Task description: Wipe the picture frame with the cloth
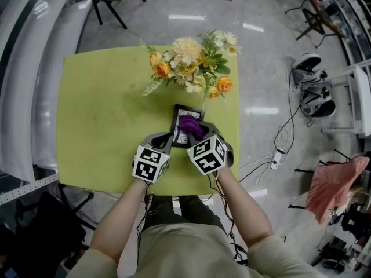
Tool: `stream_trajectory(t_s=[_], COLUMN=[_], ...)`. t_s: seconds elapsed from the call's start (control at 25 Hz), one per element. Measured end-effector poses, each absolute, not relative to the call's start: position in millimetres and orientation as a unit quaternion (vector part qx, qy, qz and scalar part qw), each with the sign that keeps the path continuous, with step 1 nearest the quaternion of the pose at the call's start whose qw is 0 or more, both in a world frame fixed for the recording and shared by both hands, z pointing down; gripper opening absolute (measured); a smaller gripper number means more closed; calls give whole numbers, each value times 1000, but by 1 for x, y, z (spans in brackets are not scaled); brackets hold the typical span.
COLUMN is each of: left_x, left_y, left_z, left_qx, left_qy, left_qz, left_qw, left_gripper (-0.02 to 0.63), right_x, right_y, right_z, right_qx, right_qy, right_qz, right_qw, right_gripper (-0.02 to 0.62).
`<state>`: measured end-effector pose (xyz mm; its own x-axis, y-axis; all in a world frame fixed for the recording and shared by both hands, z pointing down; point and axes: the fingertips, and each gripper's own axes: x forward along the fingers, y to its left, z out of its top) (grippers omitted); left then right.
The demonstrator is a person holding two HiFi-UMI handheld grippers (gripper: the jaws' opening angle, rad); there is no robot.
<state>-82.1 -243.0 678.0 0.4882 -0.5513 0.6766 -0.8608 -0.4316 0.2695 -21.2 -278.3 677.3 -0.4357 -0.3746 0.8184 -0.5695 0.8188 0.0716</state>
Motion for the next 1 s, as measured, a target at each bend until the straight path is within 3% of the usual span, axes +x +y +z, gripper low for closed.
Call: stream_trajectory(t_s=[0.2, 0.32, 0.56, 0.76, 1.0], left_x=[-83, -84, -83, -83, -82], left_y=[-243, -239, -219, -213, -214], left_z=[678, 677, 668, 672, 676], left_qx=[806, 804, 815, 818, 817], left_qy=[-439, -436, -419, -411, -410], left_qz=[245, 253, 246, 245, 256], left_qw=[313, 315, 317, 320, 314], left_gripper=[11, 8, 8, 8, 9], right_x=[17, 23, -35, -76, -67], right_y=[-283, -282, -258, -235, -224], right_z=[668, 653, 620, 650, 673], right_qx=[318, 333, 285, 243, 242], right_qy=[-818, -824, -873, -872, -859], right_qz=[115, 128, 132, 143, 173], right_qw=[466, 440, 374, 401, 416], right_gripper=[98, 98, 98, 98, 98])
